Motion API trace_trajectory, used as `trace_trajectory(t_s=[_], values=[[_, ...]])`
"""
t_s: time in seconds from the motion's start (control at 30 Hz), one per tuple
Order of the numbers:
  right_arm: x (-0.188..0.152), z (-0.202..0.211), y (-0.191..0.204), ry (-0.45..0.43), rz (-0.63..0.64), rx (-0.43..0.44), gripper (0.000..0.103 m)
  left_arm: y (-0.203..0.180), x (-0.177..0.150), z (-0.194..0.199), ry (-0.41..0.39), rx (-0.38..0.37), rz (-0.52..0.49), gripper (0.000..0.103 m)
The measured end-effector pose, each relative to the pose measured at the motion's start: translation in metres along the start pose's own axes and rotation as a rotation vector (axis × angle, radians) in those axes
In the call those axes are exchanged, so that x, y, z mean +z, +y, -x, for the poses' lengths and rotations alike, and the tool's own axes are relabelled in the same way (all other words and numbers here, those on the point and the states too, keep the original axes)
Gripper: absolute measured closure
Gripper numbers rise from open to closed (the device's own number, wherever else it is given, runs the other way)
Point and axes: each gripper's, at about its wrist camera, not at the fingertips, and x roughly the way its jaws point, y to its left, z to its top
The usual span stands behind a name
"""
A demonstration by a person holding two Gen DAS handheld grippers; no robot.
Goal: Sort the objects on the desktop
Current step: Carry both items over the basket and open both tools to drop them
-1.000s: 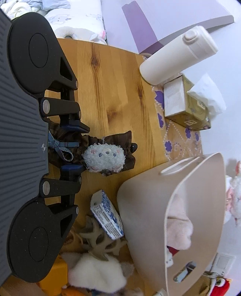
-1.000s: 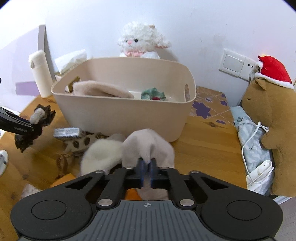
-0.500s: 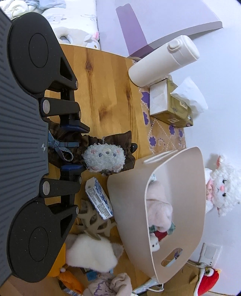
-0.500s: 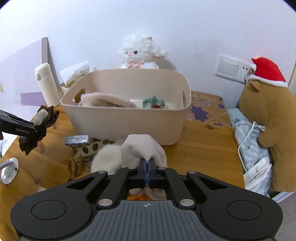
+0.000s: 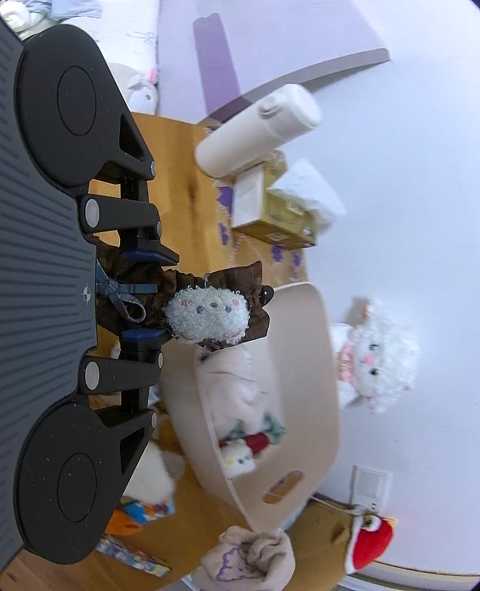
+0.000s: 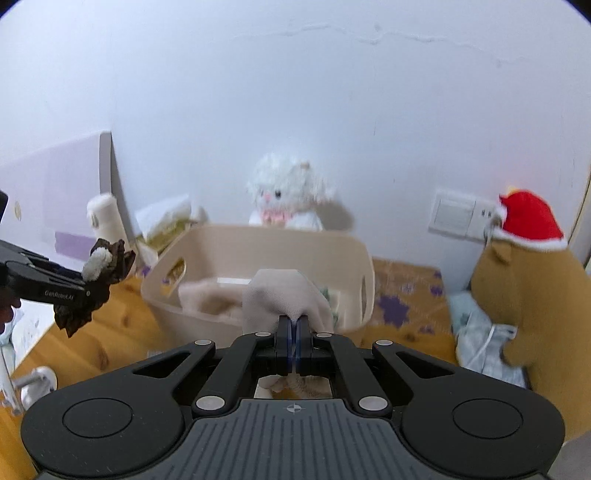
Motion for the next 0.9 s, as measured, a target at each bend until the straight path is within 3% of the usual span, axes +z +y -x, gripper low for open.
trace_trajectory(t_s=[0.47, 0.7, 0.9], values=[[0.063, -0.025, -0.021, -0.079, 0.058, -0.016, 0.101, -0.025, 0.061, 0.007, -0.076, -0.015, -0.071, 0.069], [0.081, -0.065, -0.024, -0.061, 0.084, -0.009, 0.101, -0.051, 0.075, -0.026, -0.047, -0.034, -0.078, 0.069], [0.078, -0.103, -0.022, 0.012, 0.101, -0.005, 0.101, -0.066, 0.078, -0.06, 0.015, -0.038, -0.049, 0.069]])
